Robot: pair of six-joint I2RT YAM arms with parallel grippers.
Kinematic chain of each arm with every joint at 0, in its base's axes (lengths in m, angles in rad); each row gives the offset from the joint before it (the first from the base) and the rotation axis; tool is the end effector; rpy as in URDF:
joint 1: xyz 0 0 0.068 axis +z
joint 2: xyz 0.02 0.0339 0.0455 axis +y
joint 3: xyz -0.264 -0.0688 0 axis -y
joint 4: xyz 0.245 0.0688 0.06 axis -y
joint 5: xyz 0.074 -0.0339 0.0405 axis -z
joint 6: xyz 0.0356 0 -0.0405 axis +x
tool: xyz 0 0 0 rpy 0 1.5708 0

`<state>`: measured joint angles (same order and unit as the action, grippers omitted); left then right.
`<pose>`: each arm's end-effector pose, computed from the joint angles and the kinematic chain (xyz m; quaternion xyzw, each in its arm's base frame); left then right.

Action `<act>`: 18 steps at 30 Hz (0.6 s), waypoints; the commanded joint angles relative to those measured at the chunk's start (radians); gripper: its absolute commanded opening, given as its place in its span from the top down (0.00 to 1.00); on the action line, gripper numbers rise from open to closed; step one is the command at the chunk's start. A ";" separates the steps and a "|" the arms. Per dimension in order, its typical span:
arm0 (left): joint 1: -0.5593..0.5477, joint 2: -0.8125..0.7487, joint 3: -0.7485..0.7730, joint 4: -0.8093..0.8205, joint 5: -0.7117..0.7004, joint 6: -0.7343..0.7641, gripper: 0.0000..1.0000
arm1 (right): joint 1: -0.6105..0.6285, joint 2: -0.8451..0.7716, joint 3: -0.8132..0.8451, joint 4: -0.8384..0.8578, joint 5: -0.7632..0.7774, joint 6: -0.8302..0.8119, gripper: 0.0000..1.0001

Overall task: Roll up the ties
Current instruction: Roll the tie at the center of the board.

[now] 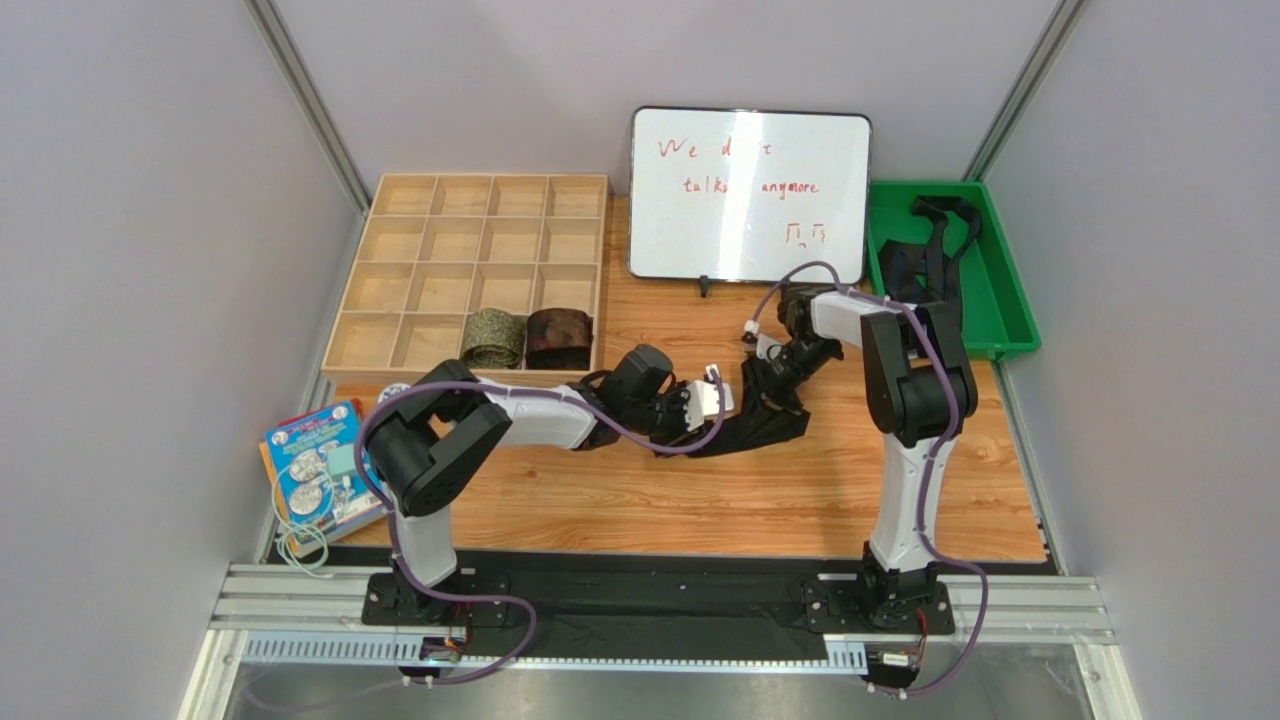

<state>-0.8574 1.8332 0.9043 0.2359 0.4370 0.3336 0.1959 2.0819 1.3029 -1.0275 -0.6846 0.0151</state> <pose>0.2274 -0.2858 0.1403 0.5719 0.6799 -0.2969 0.3499 0.3310 0.0886 0.1156 0.0451 -0.9352 -0.3198 0.1452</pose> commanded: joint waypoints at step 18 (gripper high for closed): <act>0.011 0.086 0.102 -0.306 -0.118 0.036 0.70 | 0.046 -0.137 -0.070 0.296 -0.254 0.126 0.50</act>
<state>-0.8558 1.8664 1.0100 0.0689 0.3943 0.3649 0.2115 1.9526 1.2404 -0.8032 -0.8791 0.1074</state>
